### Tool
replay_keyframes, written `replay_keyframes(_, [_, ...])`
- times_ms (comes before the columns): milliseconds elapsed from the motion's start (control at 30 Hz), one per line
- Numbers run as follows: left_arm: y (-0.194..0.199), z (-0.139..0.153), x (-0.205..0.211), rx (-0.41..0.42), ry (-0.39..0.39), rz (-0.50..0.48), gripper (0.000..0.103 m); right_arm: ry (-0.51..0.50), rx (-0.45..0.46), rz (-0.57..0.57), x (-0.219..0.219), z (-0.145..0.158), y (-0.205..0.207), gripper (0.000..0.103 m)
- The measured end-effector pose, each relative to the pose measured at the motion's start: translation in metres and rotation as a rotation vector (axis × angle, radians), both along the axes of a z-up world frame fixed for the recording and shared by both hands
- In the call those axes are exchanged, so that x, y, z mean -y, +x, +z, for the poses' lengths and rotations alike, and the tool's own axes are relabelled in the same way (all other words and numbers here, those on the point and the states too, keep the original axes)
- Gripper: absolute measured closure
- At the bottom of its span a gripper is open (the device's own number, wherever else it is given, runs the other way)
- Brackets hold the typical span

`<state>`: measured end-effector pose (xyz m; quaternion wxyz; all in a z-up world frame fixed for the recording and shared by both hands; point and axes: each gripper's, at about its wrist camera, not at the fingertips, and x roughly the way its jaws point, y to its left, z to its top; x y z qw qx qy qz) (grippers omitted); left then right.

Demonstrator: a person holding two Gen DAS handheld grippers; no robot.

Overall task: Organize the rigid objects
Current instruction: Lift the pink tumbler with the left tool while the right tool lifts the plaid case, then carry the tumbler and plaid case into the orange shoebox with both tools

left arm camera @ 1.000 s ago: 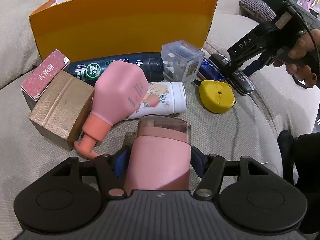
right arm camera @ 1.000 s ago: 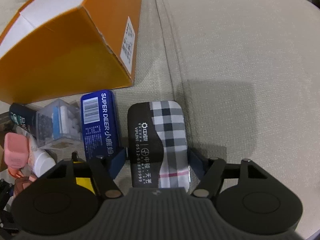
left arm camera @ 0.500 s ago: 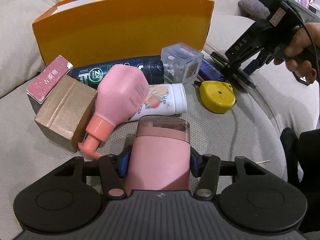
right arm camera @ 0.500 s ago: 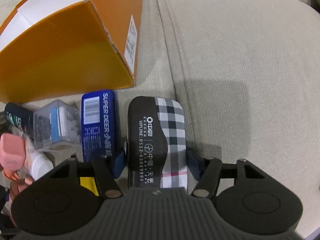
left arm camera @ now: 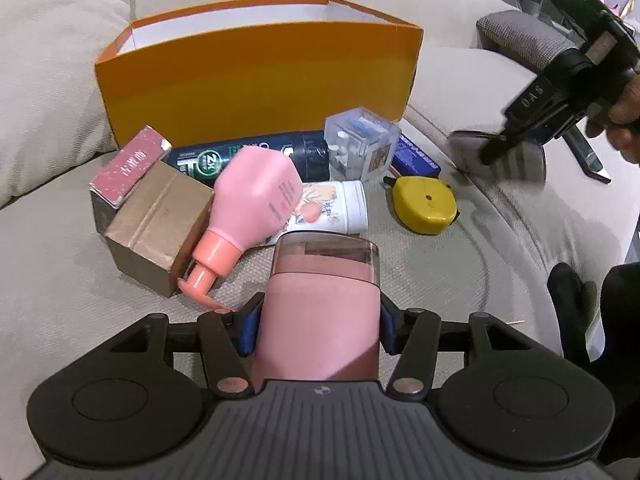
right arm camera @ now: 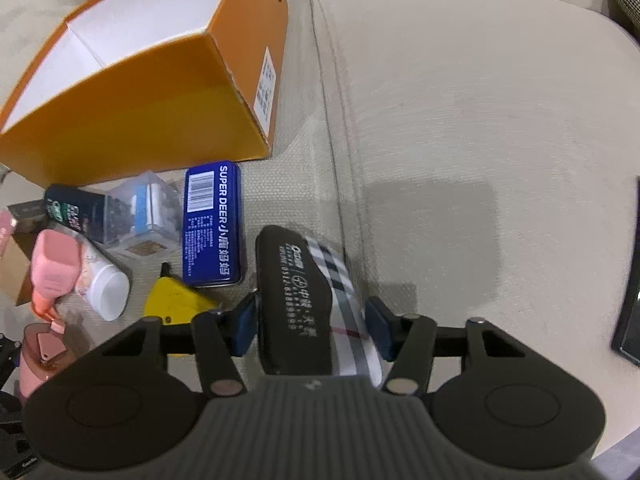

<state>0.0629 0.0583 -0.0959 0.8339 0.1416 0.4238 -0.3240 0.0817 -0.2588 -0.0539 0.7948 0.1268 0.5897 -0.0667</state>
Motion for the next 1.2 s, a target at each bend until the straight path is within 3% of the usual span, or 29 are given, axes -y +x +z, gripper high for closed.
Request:
replay_keyframes(33, [0.000,0.001,-0.001,0.001,-0.002,0.005,0.039,-0.007,-0.003,-0.012,0.003,0.003,-0.002,0.082])
replay_keyframes(333, [-0.009,0.001,-0.003,0.023,0.001,0.010,0.039,0.011,-0.046,-0.054,0.019,-0.022,-0.014,0.083])
replay_keyframes(700, [-0.013,0.008,-0.009,0.018,-0.029,0.020,0.039,-0.056,-0.073,0.017,0.007,-0.036,-0.010,0.082])
replay_keyframes(900, [-0.017,0.026,-0.016,0.034,-0.056,0.053,0.040,-0.048,-0.029,0.097,-0.011,-0.009,-0.019,0.083])
replay_keyframes(1200, [-0.023,0.066,-0.025,0.108,-0.078,0.076,0.040,-0.049,0.108,0.113,-0.024,0.067,-0.038,0.083])
